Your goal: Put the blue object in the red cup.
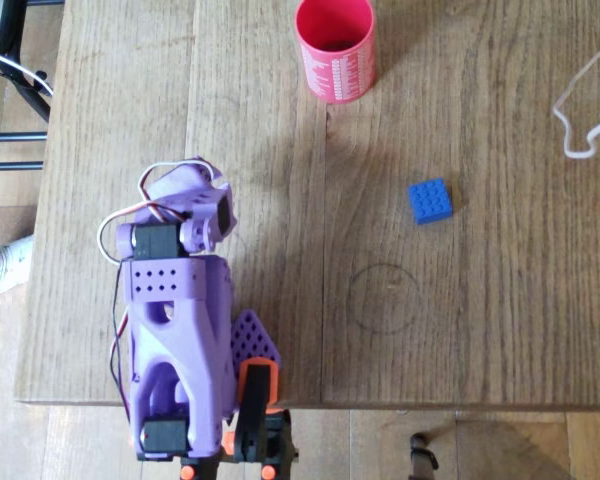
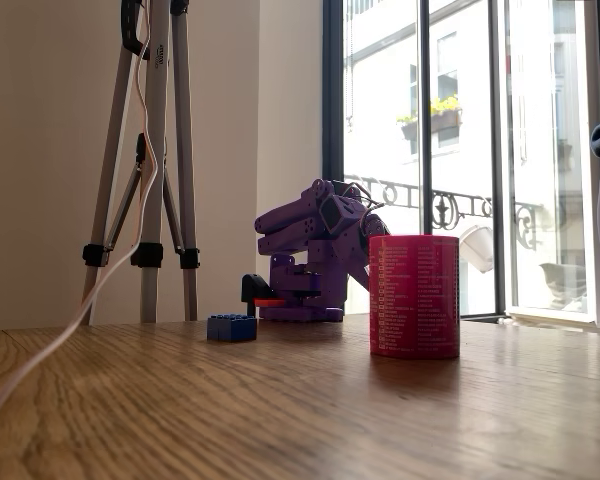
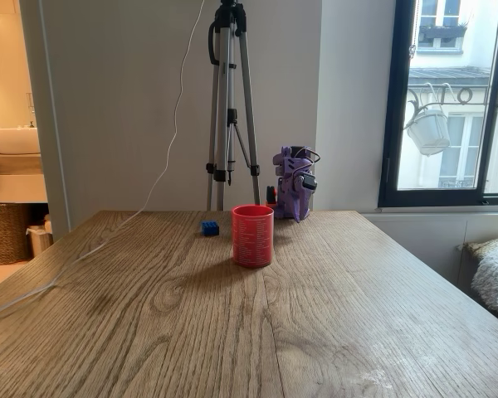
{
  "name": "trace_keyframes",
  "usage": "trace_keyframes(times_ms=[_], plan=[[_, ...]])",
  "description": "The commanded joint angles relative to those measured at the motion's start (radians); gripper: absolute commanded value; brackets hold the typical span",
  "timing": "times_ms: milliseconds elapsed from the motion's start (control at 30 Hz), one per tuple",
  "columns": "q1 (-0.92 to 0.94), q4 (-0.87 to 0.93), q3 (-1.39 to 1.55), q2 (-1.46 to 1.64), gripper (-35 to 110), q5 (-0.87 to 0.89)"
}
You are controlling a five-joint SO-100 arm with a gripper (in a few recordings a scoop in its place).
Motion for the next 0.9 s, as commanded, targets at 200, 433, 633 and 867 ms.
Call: trace_keyframes(times_ms=[200, 433, 633, 867], plan=[[0.046, -0.008, 0.005, -0.008, 1, -0.057], [0.057, 0.069, -0.031, -0.008, 1, 0.023], [0.146, 0.092, -0.158, -0.035, 1, 0.046], [0.255, 0.124, -0.414, -0.235, 1, 0.057]])
